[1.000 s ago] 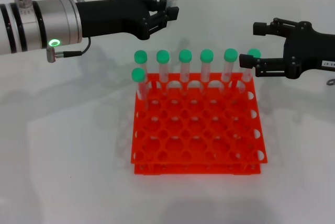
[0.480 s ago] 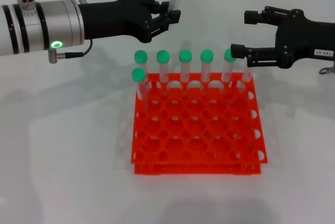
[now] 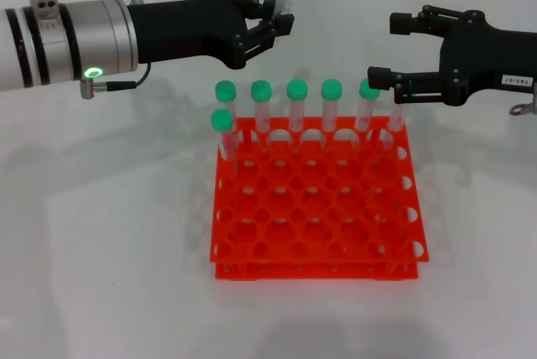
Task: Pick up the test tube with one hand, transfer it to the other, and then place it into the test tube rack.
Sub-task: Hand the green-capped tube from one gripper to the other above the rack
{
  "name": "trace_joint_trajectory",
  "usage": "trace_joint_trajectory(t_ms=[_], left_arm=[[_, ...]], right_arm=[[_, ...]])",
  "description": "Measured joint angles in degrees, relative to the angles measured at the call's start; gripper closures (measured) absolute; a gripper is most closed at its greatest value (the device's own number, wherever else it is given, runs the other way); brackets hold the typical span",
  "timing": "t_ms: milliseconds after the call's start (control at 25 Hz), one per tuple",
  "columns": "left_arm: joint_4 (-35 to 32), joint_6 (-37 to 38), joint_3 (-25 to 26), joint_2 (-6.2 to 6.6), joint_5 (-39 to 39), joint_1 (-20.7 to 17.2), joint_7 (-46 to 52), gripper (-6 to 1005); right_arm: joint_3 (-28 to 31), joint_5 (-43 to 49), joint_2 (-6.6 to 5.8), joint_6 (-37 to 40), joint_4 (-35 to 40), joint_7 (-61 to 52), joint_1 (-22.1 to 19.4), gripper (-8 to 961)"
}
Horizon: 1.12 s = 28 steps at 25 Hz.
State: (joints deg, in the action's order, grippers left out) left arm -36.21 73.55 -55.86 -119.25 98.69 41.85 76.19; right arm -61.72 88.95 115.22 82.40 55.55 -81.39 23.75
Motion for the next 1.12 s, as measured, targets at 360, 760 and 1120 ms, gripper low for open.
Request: trace_joint_trajectory(t_ms=[360, 760, 1120], left_arm=[[0.1, -0.3, -2.2, -0.1, -0.1, -0.1, -0.4, 785], [0.1, 0.2, -2.4, -0.11, -1.6, -1.0, -3.2, 784], [0.1, 0.3, -2.5, -0.03, -1.9, -1.3, -3.8, 783]], right_arm=[[0.0, 0.0, 0.06, -0.3, 0.0, 0.0, 0.3, 130], [-0.1, -0.5, 0.09, -0.2, 0.0, 0.0, 0.7, 132], [-0.2, -0.5, 0.09, -0.2, 0.0, 0.0, 0.7, 134]])
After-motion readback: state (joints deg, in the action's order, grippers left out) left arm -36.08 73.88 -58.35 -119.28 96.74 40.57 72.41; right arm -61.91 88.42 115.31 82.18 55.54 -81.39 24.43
